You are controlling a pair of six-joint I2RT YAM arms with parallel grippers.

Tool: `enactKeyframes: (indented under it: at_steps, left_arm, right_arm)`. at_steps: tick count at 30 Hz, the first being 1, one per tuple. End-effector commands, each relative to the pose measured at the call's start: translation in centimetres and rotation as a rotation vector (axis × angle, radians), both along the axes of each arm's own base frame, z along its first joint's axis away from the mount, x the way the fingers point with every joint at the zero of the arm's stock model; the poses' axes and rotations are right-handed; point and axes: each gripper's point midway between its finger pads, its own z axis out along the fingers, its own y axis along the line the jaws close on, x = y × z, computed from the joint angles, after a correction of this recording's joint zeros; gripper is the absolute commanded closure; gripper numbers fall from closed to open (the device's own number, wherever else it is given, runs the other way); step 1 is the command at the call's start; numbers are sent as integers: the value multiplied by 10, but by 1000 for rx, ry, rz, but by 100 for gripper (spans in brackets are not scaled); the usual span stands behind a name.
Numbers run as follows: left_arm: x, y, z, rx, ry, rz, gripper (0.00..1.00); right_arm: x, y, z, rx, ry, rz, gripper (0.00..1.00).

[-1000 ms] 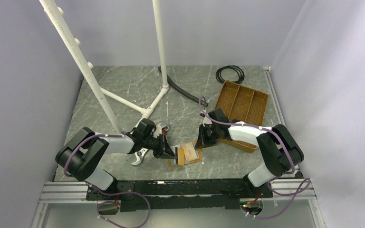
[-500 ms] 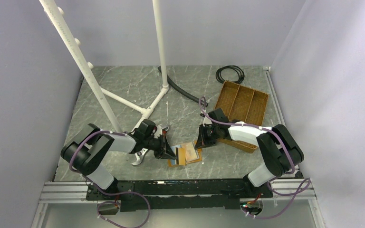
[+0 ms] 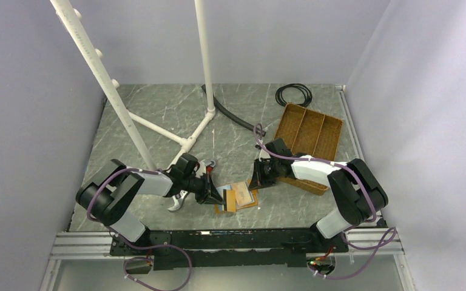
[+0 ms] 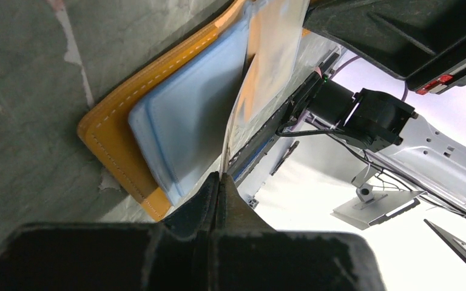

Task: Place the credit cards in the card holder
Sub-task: Insert the credit card into the card holder.

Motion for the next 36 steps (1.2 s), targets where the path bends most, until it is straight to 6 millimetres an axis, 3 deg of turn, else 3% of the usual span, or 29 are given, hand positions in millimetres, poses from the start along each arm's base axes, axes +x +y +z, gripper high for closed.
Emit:
enactKeyframes:
  at_steps: [1,6,15,30,34,36]
  left_arm:
    - [8,-4,-2,-8,-18,15,100]
    - [21,-11,-5,-28,-41,49,100]
    - [31,-7,-16,27,-65,113,100]
    - [32,-26,-21,68,-115,127,100]
    - [37,-23,-21,102,-148,167,100]
    - [37,-21,-19,116,-162,170,100]
  right_arm:
    - [0,-10,-12,-70,-22,-16,100]
    - [-2,-9,-12,-69,-17,-13,100]
    - [-2,-7,-12,-63,-14,-12,100]
    - [-10,-5,-14,-63,23,-31,100]
    - [-12,-11,-3,-71,26,-67,100]
    - [-13,-16,4,-65,22,-67,80]
